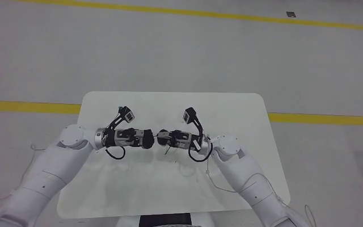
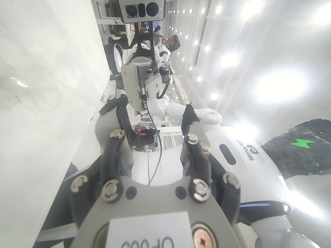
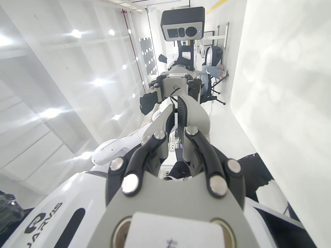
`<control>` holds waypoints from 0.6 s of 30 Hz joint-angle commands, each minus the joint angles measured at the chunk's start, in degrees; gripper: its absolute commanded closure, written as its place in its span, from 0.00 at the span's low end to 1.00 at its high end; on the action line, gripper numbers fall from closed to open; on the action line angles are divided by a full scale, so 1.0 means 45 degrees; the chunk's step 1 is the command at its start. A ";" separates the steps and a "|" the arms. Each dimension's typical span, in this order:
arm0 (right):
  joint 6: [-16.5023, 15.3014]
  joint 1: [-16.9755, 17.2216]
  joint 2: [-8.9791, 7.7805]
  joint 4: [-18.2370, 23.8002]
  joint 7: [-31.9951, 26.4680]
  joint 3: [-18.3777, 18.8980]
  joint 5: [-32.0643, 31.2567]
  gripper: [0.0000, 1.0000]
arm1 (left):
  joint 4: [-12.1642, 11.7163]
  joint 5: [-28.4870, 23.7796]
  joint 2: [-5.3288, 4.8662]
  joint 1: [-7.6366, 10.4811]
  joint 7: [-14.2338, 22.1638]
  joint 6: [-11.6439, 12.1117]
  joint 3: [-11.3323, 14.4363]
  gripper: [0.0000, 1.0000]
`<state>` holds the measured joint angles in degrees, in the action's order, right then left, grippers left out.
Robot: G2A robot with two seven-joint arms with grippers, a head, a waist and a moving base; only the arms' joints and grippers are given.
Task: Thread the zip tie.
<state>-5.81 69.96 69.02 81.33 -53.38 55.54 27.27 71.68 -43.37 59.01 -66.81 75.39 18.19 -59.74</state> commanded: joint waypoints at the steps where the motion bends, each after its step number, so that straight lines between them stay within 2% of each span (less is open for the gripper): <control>1: 0.0061 -0.0005 -0.0004 0.0013 -0.0065 -0.0032 -0.0085 1.00 | -0.0010 0.0003 -0.0003 0.0008 -0.0014 -0.0001 0.0008 0.59; 18: 0.0243 -0.0138 0.0026 -0.0080 -0.0266 -0.0246 -0.0293 1.00 | -0.0065 0.0028 -0.0040 0.0041 0.0039 -0.0025 0.0076 0.71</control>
<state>-4.75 69.35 69.13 80.97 -54.61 54.44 25.96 71.40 -43.26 58.84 -66.65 75.55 18.10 -59.42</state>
